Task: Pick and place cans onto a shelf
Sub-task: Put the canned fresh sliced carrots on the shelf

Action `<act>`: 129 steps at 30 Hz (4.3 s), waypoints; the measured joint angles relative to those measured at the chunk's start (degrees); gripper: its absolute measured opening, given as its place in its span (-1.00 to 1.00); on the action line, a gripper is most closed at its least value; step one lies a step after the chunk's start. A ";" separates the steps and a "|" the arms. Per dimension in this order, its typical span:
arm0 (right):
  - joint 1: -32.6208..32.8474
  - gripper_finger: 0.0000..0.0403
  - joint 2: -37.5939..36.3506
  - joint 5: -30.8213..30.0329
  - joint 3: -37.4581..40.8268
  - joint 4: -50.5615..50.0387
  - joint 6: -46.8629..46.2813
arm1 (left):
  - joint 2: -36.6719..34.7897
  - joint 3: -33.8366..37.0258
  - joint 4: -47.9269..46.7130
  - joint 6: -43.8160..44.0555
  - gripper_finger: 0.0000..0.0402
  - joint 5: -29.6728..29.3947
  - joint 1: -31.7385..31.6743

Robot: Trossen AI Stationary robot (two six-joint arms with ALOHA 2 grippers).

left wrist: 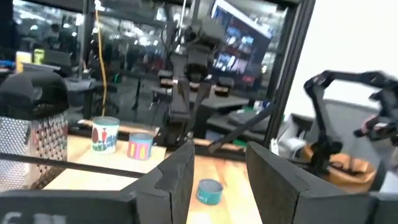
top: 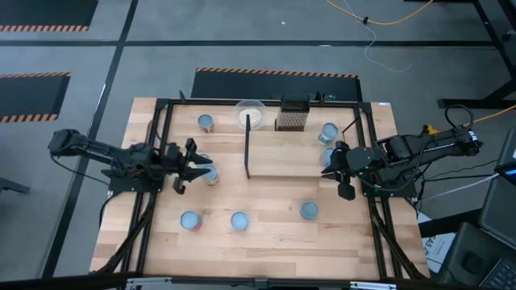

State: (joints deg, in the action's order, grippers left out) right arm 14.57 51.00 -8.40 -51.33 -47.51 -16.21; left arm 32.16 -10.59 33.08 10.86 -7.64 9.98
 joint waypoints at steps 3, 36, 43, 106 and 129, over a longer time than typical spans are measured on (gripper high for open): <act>0.00 -0.69 0.00 0.00 0.00 0.00 -0.02 | 7.60 -4.83 -0.10 -2.36 -0.31 -2.06 2.24; 0.00 -0.69 0.02 0.02 0.00 -0.07 0.16 | 56.53 -51.93 -64.23 42.75 -0.31 0.68 13.44; 0.00 -0.69 0.02 0.02 0.00 -0.09 0.17 | 56.68 -51.93 -69.17 53.75 -0.31 5.08 13.44; 0.00 -0.69 0.02 0.02 0.00 0.32 0.12 | 67.67 -51.95 -48.67 -1.93 -0.99 6.80 -1.39; 0.00 -0.69 0.02 0.02 0.00 3.21 1.75 | 67.63 -52.04 -50.59 -4.12 -0.93 3.91 6.01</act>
State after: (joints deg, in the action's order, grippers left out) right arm 14.57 51.03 -8.38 -51.33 -44.29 -14.46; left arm 99.79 -62.63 -17.52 6.74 -3.73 15.99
